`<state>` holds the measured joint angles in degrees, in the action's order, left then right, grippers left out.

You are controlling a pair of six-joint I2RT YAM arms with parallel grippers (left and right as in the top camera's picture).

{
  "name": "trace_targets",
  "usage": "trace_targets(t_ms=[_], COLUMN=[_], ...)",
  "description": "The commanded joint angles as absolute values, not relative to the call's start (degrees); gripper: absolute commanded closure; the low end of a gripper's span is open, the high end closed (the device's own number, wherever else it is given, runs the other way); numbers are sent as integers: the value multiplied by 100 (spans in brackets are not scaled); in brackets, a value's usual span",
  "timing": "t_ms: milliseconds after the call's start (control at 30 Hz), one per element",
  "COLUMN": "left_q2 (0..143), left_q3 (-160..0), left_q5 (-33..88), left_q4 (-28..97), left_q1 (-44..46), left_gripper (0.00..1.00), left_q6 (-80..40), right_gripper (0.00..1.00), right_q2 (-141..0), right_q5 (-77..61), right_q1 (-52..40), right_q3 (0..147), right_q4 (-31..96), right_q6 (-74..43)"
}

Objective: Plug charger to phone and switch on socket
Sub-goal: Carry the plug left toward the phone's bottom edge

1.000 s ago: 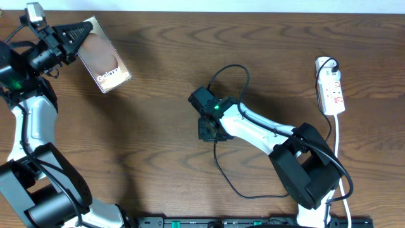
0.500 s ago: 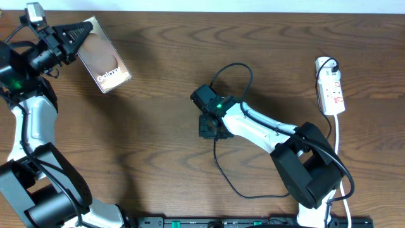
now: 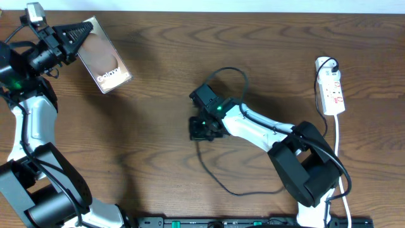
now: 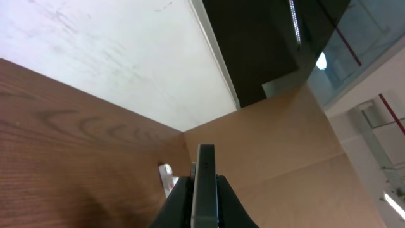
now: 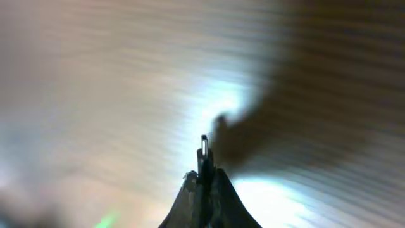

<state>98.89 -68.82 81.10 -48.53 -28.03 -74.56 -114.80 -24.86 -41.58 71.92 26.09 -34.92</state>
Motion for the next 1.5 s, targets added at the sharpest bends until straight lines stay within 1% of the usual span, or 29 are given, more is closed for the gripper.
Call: trace_targets(t_ms=[0,67,100,133,333,533,667,767,933,1167,1467], left_q2=[9804,9804,9804,9804,9804,9804,9804,9804,9806,9804,9804], left_q3=[-6921,-6921,-6921,-6921,-6921,-6921,-6921,-6921,-6921,-6921,-6921], left_q5=[8160,8160,8160,8158,8103,7968,7992,8068,8007,7623,7389], left_q4=[-4919,-4919,-4919,-4919,-4919,-4919,-4919,-4919,-4919,-4919,-4917], left_q1=[-2832,-2832,-2832,-2832,-2832,-2832,-2805,-2696,-2486,-2191,-2018], left_gripper=[93,93,93,93,93,93,93,92,92,92,93], left_q6=[-7424,-7424,-7426,-7426,-7426,-7428,-7516,-7516,-7511,-7511,-7511], right_gripper=[99,99,99,99,99,99,99,99,99,99,99], right_q2=[-11544,-11544,-11544,-11544,-11544,-11544,-11544,-11544,-11544,-11544,-11544], right_q5=[-5881,-6794,-7192,-7293,-7432,-7363,-7100,-6893,-6694,-6698,-6648], right_q1=[-4156,-4163,-4167,-4167,-4145,-4047,-3861,-3691,-3583,-3570,-3568], right_q3=[7188,7188,7188,7188,7188,7188,7188,7188,7188,7188,7188], right_q4=[1616,840,200,-196,-1863,-3116,-3913,-4294,-4591,-5393,-5402], right_q6=[-2477,-2587,-2952,-3269,-4375,-5076,-5767,-6169,-6499,-6921,-6895])
